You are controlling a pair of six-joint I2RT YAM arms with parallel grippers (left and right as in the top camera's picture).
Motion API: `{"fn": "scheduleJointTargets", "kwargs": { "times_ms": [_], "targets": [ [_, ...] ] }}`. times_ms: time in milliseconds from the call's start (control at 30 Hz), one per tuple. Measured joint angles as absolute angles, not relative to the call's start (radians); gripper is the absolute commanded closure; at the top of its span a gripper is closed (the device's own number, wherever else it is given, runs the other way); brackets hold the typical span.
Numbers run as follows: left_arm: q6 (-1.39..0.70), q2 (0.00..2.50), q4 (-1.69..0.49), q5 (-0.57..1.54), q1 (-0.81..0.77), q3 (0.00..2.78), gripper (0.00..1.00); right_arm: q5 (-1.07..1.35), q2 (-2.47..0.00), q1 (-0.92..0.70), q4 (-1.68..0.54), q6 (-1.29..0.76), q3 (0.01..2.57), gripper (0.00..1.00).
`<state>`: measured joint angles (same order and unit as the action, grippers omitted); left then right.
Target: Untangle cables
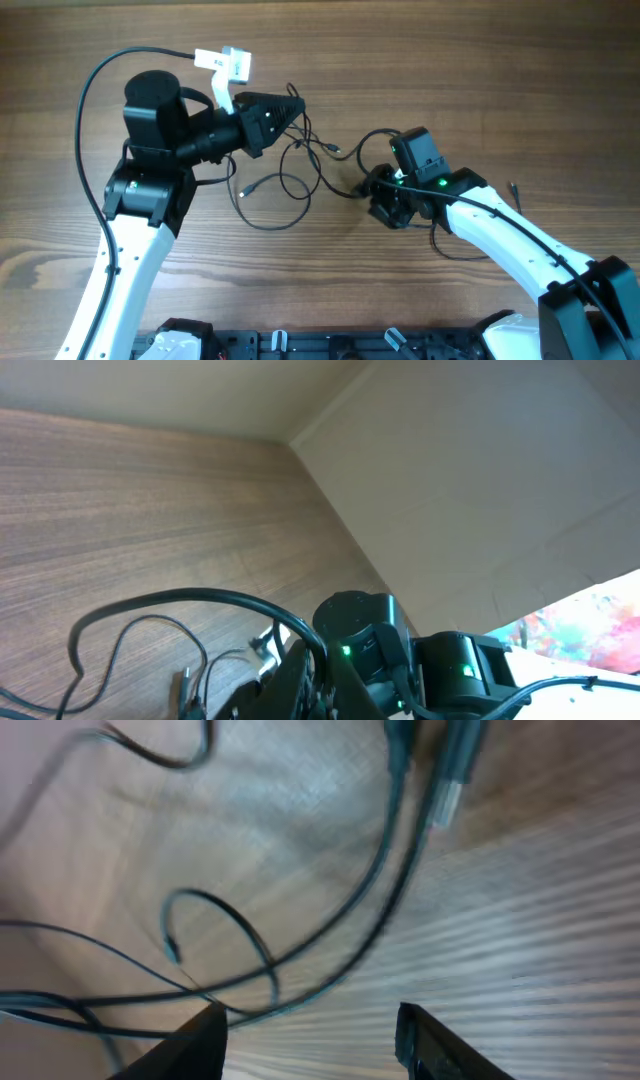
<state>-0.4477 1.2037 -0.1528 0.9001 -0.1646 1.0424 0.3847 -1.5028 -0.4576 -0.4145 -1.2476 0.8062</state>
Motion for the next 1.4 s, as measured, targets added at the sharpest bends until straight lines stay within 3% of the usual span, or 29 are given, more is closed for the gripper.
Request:
{"fn": "scheduleJointTargets", "kwargs": {
  "times_ms": [233,367,467,500,667,833,1000,1200,1400],
  "targets": [
    [-0.451,1.203,-0.154,0.903,-0.164,1.042,0.93,0.348,-1.556,-0.458,-0.384,-1.359,0.806,0.47],
    [-0.451,1.203,-0.156,0.904,-0.164,1.042,0.93,0.342,-1.61,-0.458,-0.366,-1.388,0.806,0.56],
    [-0.451,1.203,-0.173,0.903,-0.164,1.042,0.93,0.331,-1.625,-0.458,-0.304,-1.396,0.805,0.77],
    [-0.452,1.203,-0.187,0.904,-0.164,1.042,0.93,0.324,-1.625,-0.458,-0.284,-1.398,0.805,0.95],
    [-0.452,1.203,-0.23,0.897,-0.164,1.042,0.94,0.305,-1.625,-0.458,-0.269,-1.351,0.805,0.96],
    [-0.45,1.202,-0.325,0.813,-0.164,1.042,0.94,0.305,-1.625,-0.458,-0.31,-1.124,0.804,0.96],
    [-0.422,1.206,-0.518,0.593,-0.164,1.043,0.96,0.302,-1.602,-0.427,-0.424,-0.896,0.81,0.96],
    [-0.408,1.288,-0.661,0.226,-0.164,1.042,0.96,0.233,-1.359,-0.173,-0.726,-0.654,0.987,0.96],
    [-0.406,1.296,-0.661,0.108,-0.164,1.042,0.96,0.179,-1.207,0.133,-0.802,-0.534,1.046,0.96]
  ]
}}
